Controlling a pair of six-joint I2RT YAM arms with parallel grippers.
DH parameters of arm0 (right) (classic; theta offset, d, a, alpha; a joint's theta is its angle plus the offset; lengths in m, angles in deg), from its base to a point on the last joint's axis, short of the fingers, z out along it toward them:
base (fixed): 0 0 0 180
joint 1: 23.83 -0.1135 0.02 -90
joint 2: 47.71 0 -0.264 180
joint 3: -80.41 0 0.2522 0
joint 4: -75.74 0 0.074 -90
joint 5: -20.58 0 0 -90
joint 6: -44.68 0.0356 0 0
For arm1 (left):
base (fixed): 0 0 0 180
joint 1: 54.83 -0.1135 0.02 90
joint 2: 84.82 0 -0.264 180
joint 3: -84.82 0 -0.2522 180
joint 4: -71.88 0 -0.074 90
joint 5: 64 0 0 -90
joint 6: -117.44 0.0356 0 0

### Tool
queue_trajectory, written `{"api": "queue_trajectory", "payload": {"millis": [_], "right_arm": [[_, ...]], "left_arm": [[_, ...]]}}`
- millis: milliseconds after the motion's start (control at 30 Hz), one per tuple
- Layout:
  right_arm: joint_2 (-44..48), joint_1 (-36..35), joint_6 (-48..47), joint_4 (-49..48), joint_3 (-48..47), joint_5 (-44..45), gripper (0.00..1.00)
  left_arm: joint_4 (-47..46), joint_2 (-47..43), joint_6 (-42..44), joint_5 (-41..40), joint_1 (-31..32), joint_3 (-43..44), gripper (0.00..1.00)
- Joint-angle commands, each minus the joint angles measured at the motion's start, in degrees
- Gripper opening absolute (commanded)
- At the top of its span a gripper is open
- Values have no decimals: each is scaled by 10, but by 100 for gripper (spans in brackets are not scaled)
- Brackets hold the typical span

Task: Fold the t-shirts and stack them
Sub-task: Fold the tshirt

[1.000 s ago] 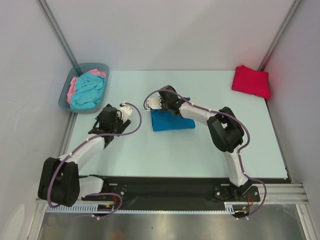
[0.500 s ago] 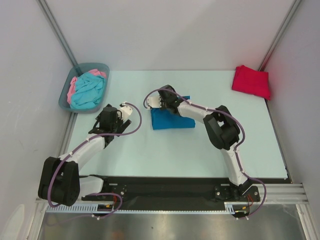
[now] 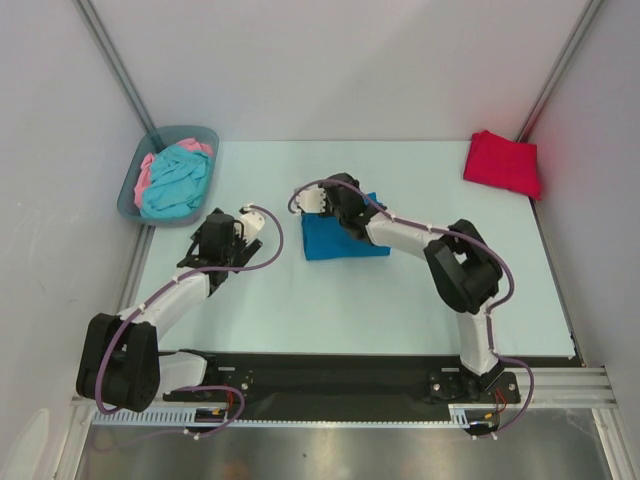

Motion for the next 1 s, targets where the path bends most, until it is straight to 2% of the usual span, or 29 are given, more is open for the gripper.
{"api": "queue_trajectory", "payload": {"millis": [0,67,100,433,633,800,967], "right_arm": [[74,-15,-4,-80,56,18,48],[75,-19,-22,-119,99,24,21],[63,-19,-27,-137,108,30,0],[-43,-12,-3,-175,147,58,0],[-53,-32,45,-120,168,46,0],[-72,-35,31,-167,175,68,0],[-27,-26,27,-174,150,83,0]], "left_arm": [[-13,-13,2,2,-4,6,100],[-13,-12,1,1,-4,9,100],[-13,-11,1,1,-4,9,100],[-10,-20,1,0,-4,8,100],[-12,-17,2,-1,-4,8,100],[-12,-20,2,-1,-4,8,100],[-14,-22,2,-4,-4,7,100]]}}
